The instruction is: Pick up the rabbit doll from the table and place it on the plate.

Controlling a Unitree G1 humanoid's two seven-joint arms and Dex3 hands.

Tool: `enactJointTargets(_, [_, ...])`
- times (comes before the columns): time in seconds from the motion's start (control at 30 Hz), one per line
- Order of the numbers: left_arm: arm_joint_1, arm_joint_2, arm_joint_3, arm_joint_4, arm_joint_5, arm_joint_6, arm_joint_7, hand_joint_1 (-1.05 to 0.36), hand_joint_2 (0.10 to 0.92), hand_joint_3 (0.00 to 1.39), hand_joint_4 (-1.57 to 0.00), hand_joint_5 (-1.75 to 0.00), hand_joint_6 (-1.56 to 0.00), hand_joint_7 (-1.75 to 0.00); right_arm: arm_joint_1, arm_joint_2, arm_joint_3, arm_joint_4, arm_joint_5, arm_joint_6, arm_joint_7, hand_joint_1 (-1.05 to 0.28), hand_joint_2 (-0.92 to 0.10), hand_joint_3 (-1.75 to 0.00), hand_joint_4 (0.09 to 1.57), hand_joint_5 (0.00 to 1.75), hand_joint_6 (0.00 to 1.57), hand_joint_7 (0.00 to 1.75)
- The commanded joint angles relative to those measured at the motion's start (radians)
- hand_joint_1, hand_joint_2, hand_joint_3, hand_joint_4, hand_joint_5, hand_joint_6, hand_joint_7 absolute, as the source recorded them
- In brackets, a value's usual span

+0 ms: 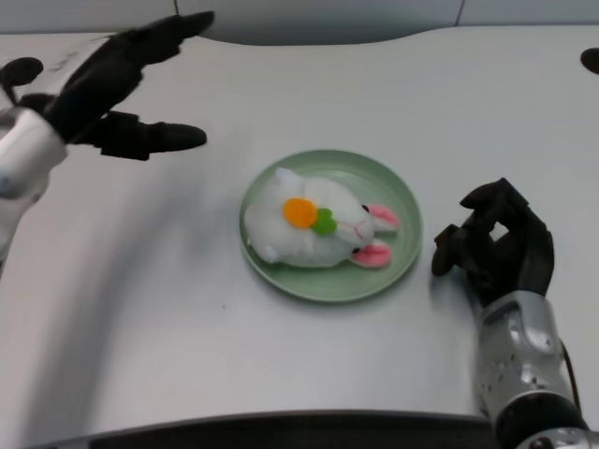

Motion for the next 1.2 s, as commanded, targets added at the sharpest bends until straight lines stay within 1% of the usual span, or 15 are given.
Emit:
enactJointTargets(0.03, [0.102,-0.042,0.075,-0.042,-0.105,0.010,0.011,-0.71,0.921,0.34,-0.28,-0.19,-0.27,-0.10,0.019,0.008,0.005,-0.018,-0.003,-0.005,-0.007,-1.05,-0.61,-1.26,1.57,1.48,1.14,1.75])
enactJointTargets(0.13, [0.181,-0.078,0.127,-0.068,-0.174,0.008,0.021,-0.71,0.921,0.39,-0.35,-0.25,-0.31,-0.10,0.024,0.008,0.004,-0.025,0.003,-0.003,0.008,-1.05,-0.62,-1.25,1.57,1.48,1.13,1.75])
enactJointTargets(0.2, [0.222,-0.094,0.149,-0.082,-0.206,0.009,0.015,-0.71,0.921,0.40,-0.38,-0.29,-0.33,-0.10,0.027,0.009,0.004,-0.030,0.003,0.000,0.007,-1.05,-0.62,-1.25,1.57,1.47,1.13,1.75])
enactJointTargets(0.23, [0.260,-0.108,0.162,-0.092,-0.234,0.012,0.003,-0.70,0.921,0.41,-0.38,-0.41,-0.37,-0.09,0.028,0.010,0.004,-0.033,0.004,0.003,0.006,-1.05,-0.62,-1.24,1.57,1.47,1.13,1.75])
enactJointTargets(0.27, [0.297,-0.121,0.173,-0.106,-0.262,0.021,-0.008,-0.68,0.921,0.40,-0.34,-0.61,-0.44,-0.07,0.029,0.010,0.003,-0.036,0.005,0.006,0.004,-1.05,-0.62,-1.25,1.57,1.47,1.12,1.75])
enactJointTargets(0.33, [0.358,-0.143,0.186,-0.138,-0.300,0.043,-0.026,-0.65,0.921,0.39,-0.32,-0.73,-0.49,-0.07,0.029,0.011,0.002,-0.039,0.007,0.012,0.000,-1.05,-0.61,-1.25,1.57,1.47,1.11,1.75])
enactJointTargets(0.43, [0.442,-0.169,0.190,-0.184,-0.304,0.048,-0.021,-0.65,0.921,0.39,-0.35,-0.80,-0.53,-0.07,0.028,0.006,0.007,-0.028,-0.002,0.000,0.001,-1.05,-0.60,-1.25,1.57,1.47,1.11,1.75])
enactJointTargets(0.57, [0.529,-0.228,0.214,-0.242,-0.376,0.104,-0.042,-0.57,0.921,0.41,-0.42,-0.88,-0.57,-0.08,0.028,0.006,0.006,-0.032,0.000,0.005,-0.001,-1.05,-0.60,-1.24,1.57,1.46,1.12,1.75])
enactJointTargets(0.7, [0.611,-0.304,0.255,-0.365,-0.534,0.263,-0.071,-0.54,0.921,0.42,-0.53,-0.96,-0.63,-0.10,0.032,0.010,0.007,-0.046,0.004,0.017,-0.005,-1.05,-0.60,-1.24,1.57,1.47,1.14,1.75])
enactJointTargets(0.87, [0.707,-0.378,0.283,-0.518,-0.614,0.418,-0.025,-0.56,0.921,0.47,-0.51,-1.17,-0.74,-0.15,0.045,0.014,0.010,-0.066,0.006,0.021,-0.001,-1.05,-0.60,-1.26,1.57,1.48,1.14,1.75])
enactJointTargets(0.97, [0.749,-0.418,0.297,-0.566,-0.632,0.461,0.007,-0.54,0.921,0.49,-0.49,-1.30,-0.78,-0.18,0.054,0.016,0.010,-0.078,0.010,0.022,0.003,-1.05,-0.60,-1.27,1.56,1.48,1.13,1.75])
enactJointTargets(1.0, [0.757,-0.433,0.307,-0.564,-0.646,0.465,0.009,-0.53,0.921,0.49,-0.49,-1.31,-0.78,-0.18,0.058,0.017,0.011,-0.081,0.009,0.021,0.002,-1.05,-0.60,-1.27,1.56,1.48,1.13,1.75])
enactJointTargets(1.03, [0.761,-0.446,0.318,-0.558,-0.661,0.469,0.008,-0.50,0.921,0.54,-0.47,-1.41,-0.80,-0.22,0.061,0.017,0.012,-0.083,0.005,0.014,0.001,-1.05,-0.60,-1.28,1.56,1.48,1.13,1.75])
enactJointTargets(1.1, [0.762,-0.465,0.337,-0.546,-0.687,0.487,0.004,-0.49,0.921,0.56,-0.46,-1.51,-0.81,-0.28,0.063,0.015,0.015,-0.083,-0.001,0.008,-0.001,-1.05,-0.61,-1.28,1.56,1.49,1.12,1.75])
enactJointTargets(1.2, [0.757,-0.480,0.355,-0.538,-0.707,0.516,0.005,-0.47,0.921,0.57,-0.48,-1.55,-0.80,-0.36,0.060,0.010,0.017,-0.075,-0.006,0.003,-0.003,-1.05,-0.61,-1.28,1.57,1.50,1.12,1.75])
